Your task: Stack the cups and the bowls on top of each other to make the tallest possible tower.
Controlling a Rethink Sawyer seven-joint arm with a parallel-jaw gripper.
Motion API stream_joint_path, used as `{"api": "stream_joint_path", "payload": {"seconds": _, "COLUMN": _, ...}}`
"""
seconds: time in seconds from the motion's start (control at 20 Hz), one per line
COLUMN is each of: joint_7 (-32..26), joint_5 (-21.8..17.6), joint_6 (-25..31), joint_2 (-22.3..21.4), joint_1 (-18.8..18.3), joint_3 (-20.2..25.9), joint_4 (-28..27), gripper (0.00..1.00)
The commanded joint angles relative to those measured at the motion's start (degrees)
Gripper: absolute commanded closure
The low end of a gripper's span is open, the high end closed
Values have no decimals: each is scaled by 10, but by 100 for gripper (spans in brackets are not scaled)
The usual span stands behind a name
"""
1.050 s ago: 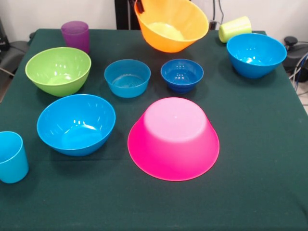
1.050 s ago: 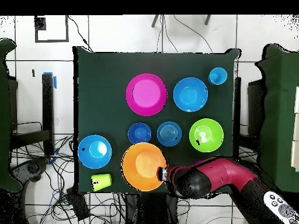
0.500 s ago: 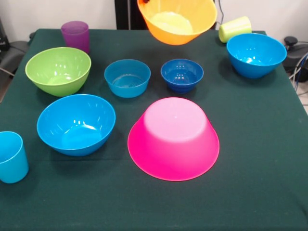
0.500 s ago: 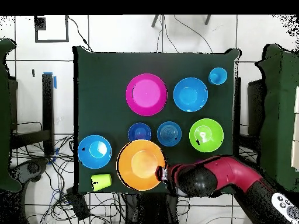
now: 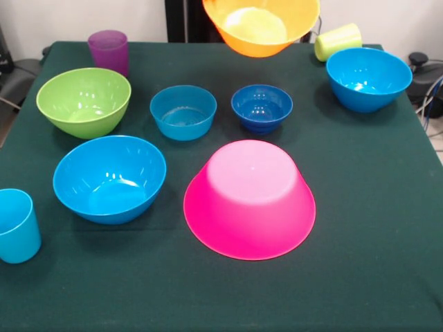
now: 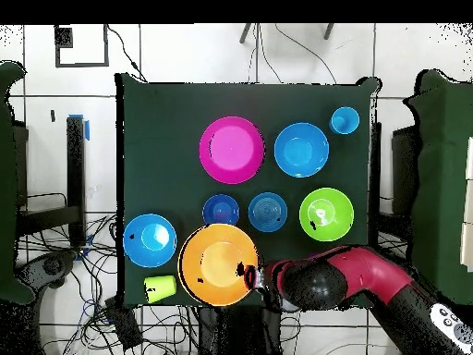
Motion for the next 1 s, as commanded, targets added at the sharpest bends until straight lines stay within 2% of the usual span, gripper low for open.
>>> {"api": "stream_joint_path", "payload": {"seconds": 0.05, "joint_7": -204, "joint_5": -15, "joint_6": 41, "joint_2": 97, "joint_1": 21, "joint_3": 8, "joint_4": -42, "gripper": 100}}
{"api": "stream_joint_path", "payload": {"seconds": 0.45, "joint_7": -187, "joint_5": -23, "joint_6": 24, "joint_2": 126, "joint_1": 37, "joint_3": 7, "joint_4": -75, "gripper": 100}}
{"api": "stream_joint_path", "payload": {"seconds": 0.75, "joint_7": -141, "joint_5": -8, "joint_6": -2, "joint_2": 113, "joint_1": 51, "joint_3": 21, "joint_4": -94, "gripper": 100}}
{"api": "stream_joint_path", "payload": {"seconds": 1.0, "joint_7": -138, "joint_5": -6, "joint_6": -2, "joint_2": 103, "joint_1": 57, "joint_3": 32, "joint_4": -102, "gripper": 100}}
